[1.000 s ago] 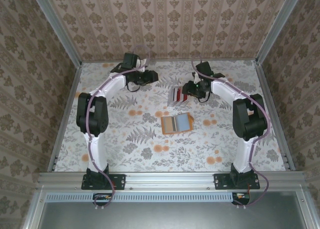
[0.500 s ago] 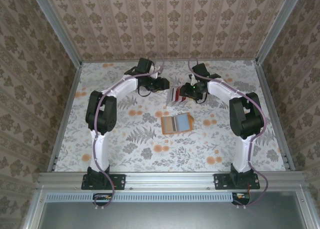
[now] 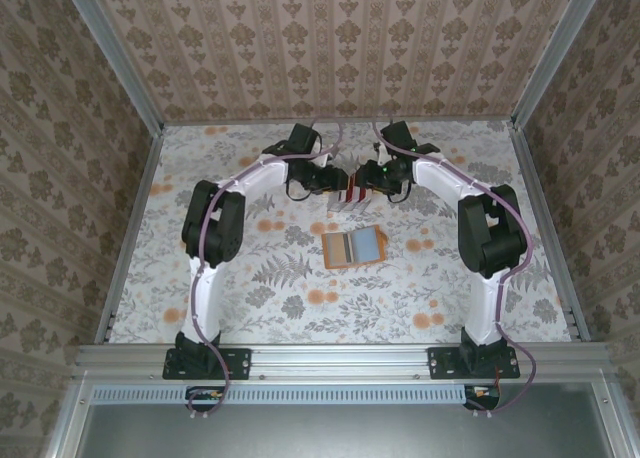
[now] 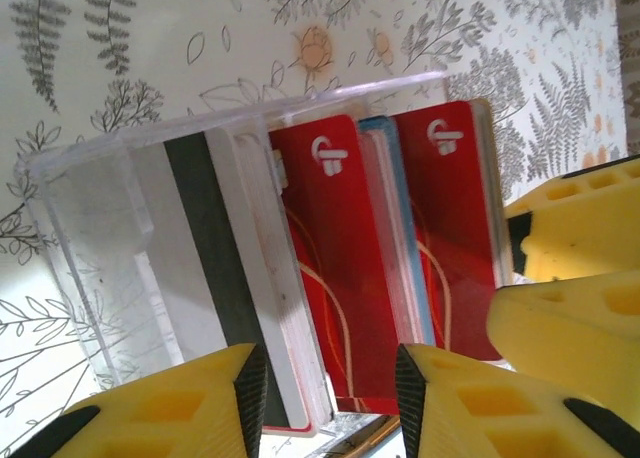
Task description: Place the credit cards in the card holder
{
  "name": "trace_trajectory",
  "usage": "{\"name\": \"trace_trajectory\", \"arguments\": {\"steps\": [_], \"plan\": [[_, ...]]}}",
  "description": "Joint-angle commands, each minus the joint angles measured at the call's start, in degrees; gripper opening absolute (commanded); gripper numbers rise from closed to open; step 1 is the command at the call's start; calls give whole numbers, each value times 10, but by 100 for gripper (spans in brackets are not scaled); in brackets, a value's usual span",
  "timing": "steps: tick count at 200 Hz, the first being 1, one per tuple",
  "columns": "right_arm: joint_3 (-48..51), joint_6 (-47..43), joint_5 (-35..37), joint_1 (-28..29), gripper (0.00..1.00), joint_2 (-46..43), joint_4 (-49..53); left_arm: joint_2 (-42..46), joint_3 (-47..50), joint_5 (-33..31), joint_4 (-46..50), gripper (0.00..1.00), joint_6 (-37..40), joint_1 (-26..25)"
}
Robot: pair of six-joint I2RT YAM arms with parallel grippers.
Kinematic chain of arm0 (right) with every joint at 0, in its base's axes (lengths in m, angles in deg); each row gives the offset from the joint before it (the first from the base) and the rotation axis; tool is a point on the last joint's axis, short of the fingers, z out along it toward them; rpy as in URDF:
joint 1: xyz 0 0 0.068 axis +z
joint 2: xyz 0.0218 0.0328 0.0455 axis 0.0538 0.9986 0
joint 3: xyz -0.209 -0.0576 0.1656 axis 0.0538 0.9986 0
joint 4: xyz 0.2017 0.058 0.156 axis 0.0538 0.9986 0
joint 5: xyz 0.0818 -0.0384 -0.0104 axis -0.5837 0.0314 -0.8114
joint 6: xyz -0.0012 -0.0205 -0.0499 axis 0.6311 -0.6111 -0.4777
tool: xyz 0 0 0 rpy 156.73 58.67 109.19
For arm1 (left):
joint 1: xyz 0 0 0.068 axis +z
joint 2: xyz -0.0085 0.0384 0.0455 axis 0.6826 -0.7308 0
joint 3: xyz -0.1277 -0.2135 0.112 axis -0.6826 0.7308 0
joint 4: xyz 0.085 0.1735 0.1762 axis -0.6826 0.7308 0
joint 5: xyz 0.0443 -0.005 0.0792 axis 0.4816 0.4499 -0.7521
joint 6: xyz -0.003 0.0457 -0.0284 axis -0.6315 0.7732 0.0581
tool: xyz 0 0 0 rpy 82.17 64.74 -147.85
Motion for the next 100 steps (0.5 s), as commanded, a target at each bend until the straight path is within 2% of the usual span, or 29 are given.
{"name": "trace_trajectory", "arguments": {"steps": [1, 21, 100], "plan": [[-25, 1, -6, 10, 49, 16, 13, -11, -12, -3, 34, 41, 27, -3], [-37, 0, -9, 13, 49, 30, 32, -8, -17, -25, 49, 41, 33, -1], [-43, -6, 5, 14, 49, 44, 42, 23, 1, -29, 24, 42, 39, 14]]}}
